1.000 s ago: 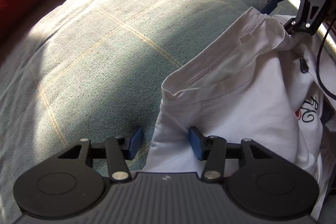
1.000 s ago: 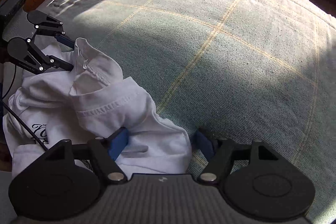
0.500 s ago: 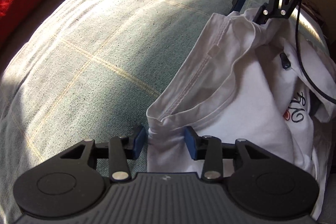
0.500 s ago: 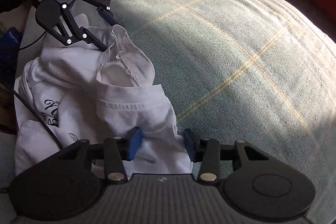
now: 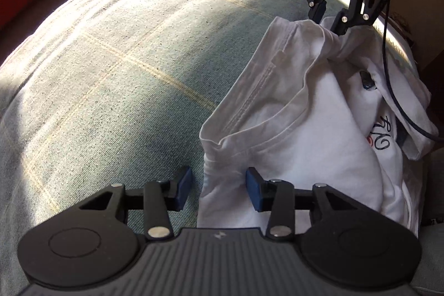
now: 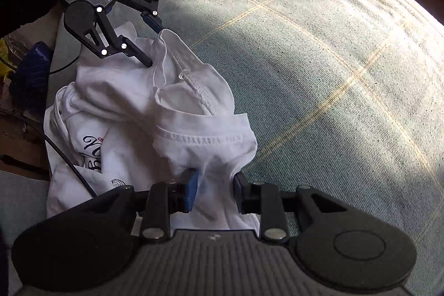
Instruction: Fold clothes
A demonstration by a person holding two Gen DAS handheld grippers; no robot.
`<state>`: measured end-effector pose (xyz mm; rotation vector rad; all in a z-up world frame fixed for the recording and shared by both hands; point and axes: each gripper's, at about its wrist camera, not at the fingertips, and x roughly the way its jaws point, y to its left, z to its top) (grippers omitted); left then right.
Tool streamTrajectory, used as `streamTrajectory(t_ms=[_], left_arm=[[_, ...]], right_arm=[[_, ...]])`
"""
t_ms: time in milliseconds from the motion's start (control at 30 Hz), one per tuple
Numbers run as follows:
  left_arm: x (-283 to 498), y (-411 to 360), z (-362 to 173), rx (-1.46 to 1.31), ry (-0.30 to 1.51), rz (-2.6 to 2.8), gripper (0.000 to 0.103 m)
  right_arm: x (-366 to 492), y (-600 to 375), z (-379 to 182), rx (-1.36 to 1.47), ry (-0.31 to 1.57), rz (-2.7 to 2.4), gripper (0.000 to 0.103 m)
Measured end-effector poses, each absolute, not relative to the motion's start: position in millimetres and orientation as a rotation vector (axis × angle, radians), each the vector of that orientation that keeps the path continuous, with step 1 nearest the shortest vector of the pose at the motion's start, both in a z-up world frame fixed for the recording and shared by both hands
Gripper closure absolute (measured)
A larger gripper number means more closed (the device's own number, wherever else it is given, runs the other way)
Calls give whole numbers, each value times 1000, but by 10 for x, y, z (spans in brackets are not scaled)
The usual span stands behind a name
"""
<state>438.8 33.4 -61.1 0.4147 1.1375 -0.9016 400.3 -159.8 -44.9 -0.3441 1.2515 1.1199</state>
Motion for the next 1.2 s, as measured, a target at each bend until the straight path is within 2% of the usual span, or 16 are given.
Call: streamTrajectory(t_ms=[100, 133, 267, 333, 400, 500, 767, 833, 900, 967, 1133, 1200], left_arm=[[4368, 327, -600, 415, 1123, -905, 62], [4354, 329, -599, 418, 1119, -903, 61], [4346, 348, -610, 404, 1128, -913, 57], [4376, 348, -628, 390, 1156, -939, 48], [4407, 315, -657, 383, 1191, -974, 34], [4395, 228, -667, 451, 1208, -1012, 29], [4431, 244, -659, 438, 1242, -1003, 31], [4472, 296, -645, 423, 1247, -993, 39], [4561, 391, -646, 363, 1268, -972, 56], [4637, 482, -675, 296, 1294, -957, 62], [4543, 370, -632, 348, 1305, -962, 61], [4508, 262, -551, 369, 1312, -951, 57]], right_arm=[[3923, -1618, -384, -348, 1234, 1100, 82], [3874, -1640, -328, -364, 1221, 1080, 92], [3811, -1767, -140, -372, 1188, 1017, 95], [3809, -1851, -52, -354, 1179, 997, 96], [3814, -1942, 42, -331, 1167, 979, 96], [3764, -1993, 126, -317, 1152, 972, 98], [3543, -2198, 37, -341, 1198, 903, 101], [3494, -2245, -19, -342, 1216, 897, 101], [3444, -2269, -74, -338, 1229, 896, 101], [3431, -2268, -104, -334, 1230, 895, 101], [3430, -2229, -142, -338, 1218, 901, 100], [3432, -2213, -133, -345, 1209, 907, 100]])
